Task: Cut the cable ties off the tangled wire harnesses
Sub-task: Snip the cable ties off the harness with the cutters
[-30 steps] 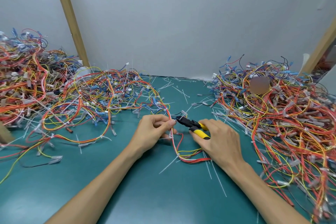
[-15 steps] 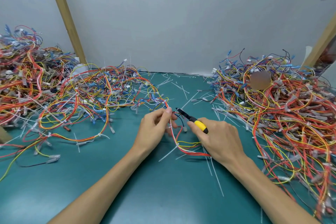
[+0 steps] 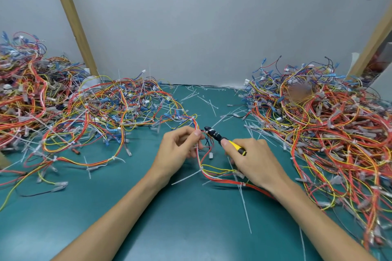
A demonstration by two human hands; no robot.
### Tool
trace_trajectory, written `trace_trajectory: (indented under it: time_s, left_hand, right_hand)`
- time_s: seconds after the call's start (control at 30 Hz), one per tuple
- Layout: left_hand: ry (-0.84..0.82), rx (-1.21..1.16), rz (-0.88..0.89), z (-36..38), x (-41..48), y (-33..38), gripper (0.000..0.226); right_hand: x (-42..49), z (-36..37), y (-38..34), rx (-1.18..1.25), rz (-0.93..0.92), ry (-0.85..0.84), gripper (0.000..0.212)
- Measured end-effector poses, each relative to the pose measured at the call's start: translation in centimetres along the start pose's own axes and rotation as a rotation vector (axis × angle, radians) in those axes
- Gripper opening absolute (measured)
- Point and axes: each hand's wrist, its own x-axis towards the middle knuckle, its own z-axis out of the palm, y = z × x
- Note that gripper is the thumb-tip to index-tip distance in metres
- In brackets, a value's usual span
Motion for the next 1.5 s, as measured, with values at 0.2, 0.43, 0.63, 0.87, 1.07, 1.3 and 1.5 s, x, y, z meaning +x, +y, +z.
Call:
trace_trajectory:
  time_s: [0.2, 0.43, 0.63, 0.87, 1.07, 1.3, 1.5]
  left_hand:
    - [-0.099, 0.057, -0.017, -0.1, 0.0, -0.2, 0.023]
    - [-0.150, 0.077, -0.023, -0.3, 0.1, -0.2, 0.024]
    - [-0.165, 0.086, -0.032, -0.6, 0.1, -0.1, 0.025]
    - [-0.107, 0.135, -0.152, -0.2, 0.7, 0.1, 0.037]
    - [-0.165, 0.190, -0.147, -0.2, 0.4, 0.2, 0.036]
    - [-0.192, 0.165, -0.160, -0.2, 0.2, 0.3, 0.038]
    - [-0.233, 0.149, -0.147, -0.5, 0.3, 0.4, 0.034]
  right_hand:
    - [0.0, 1.0, 0.6, -0.237, -0.102, 0.130, 0.045]
    - [0.3, 1.2, 1.1, -0.268, -0.172, 0.173, 0.054]
    - [0.3, 1.3, 0.9, -0.346, -0.180, 0.205, 0.046]
    - [0.3, 1.5, 0.9, -0.360, -0.181, 0.176, 0.051]
    - [0.3, 1.5, 1.1, -0.328, -0.176, 0.155, 0.049]
    - [0.3, 1.8, 1.5, -0.319, -0.187, 0.182, 0.049]
    - [0.5, 2.1, 1.8, -0.302, -0.211, 0.205, 0.047]
